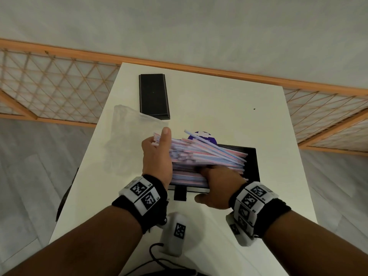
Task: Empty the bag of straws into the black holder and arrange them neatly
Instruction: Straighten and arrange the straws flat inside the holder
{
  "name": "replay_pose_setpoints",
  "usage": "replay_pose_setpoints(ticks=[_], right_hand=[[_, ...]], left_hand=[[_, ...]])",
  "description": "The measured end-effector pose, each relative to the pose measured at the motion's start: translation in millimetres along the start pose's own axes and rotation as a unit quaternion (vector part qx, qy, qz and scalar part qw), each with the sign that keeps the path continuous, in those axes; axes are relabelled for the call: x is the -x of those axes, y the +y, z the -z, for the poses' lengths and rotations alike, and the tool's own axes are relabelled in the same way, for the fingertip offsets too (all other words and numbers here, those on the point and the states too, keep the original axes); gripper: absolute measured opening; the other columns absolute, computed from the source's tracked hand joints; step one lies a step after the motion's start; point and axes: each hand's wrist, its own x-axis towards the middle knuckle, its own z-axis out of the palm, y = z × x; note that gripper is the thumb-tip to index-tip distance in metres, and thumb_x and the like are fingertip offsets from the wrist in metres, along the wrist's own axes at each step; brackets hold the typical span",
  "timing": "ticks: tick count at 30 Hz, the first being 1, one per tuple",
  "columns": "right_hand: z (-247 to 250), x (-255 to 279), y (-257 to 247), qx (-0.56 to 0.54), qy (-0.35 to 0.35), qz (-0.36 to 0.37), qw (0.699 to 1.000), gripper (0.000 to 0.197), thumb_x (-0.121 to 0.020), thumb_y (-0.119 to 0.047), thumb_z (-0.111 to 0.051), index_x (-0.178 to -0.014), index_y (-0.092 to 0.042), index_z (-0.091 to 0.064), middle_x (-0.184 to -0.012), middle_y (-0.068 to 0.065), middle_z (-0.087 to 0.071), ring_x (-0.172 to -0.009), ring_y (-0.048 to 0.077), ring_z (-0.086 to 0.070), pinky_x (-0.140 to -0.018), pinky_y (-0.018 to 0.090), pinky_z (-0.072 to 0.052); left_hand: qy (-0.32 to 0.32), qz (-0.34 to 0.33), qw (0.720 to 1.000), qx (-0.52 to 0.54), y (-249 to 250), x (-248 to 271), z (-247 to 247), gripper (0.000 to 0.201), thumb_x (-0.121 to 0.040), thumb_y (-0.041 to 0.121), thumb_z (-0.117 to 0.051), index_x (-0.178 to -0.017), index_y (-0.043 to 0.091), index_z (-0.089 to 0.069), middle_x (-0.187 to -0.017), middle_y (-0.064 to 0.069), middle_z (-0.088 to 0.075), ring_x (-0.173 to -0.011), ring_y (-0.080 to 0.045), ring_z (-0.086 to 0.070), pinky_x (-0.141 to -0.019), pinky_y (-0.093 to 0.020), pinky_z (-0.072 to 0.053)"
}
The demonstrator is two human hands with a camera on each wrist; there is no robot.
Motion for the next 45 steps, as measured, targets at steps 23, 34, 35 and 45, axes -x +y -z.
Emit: replay_pose_setpoints(ticks=[23,34,35,45], right_hand=[[-4,12,8,-0.024,0.119,0.031,0.992,0.094,-0.067,-0.091,-0.042,-0.139,-0.031,-0.04,-0.137,-0.01,-0.048,-0.126,0.021,-0.045,-0.109,0.043,-0.036],[16,0,-43,-0.059,0.12,0.045,0.99,0.076,-0.068,-0.084,-0.047,-0.113,-0.024,-0.052,-0.113,-0.001,-0.065,-0.103,0.029,-0.06,-0.085,0.037,-0.041],[19,-1,-45,-0.062,0.134,0.05,0.988,0.07,-0.072,-0.078,-0.054,-0.113,-0.022,-0.053,-0.112,0.001,-0.066,-0.1,0.03,-0.061,-0.081,0.037,-0.041],[1,14,-29,-0.154,0.285,0.086,0.942,0.074,-0.063,-0.078,-0.062,-0.108,-0.019,-0.054,-0.105,-0.002,-0.055,-0.098,0.022,-0.05,-0.087,0.038,-0.047]], left_hand=[[0.011,0.005,1.0,-0.027,0,-4,1,0.079,-0.076,0.083,-0.047,-0.122,0.019,-0.042,-0.104,-0.005,-0.065,-0.089,-0.023,-0.07,-0.085,-0.047,-0.06],[-0.041,0.077,0.996,0.018,10,12,-13,0.091,-0.058,0.083,-0.051,-0.123,0.021,-0.042,-0.109,-0.011,-0.068,-0.093,-0.032,-0.073,-0.088,-0.052,-0.059],[-0.037,0.079,0.996,0.016,13,12,-14,0.087,-0.061,0.08,-0.051,-0.125,0.021,-0.042,-0.109,-0.011,-0.068,-0.093,-0.032,-0.073,-0.089,-0.052,-0.059],[-0.007,0.075,0.997,0.001,8,4,-5,0.095,-0.059,0.083,-0.058,-0.131,0.024,-0.037,-0.113,-0.011,-0.064,-0.092,-0.033,-0.072,-0.081,-0.055,-0.061]])
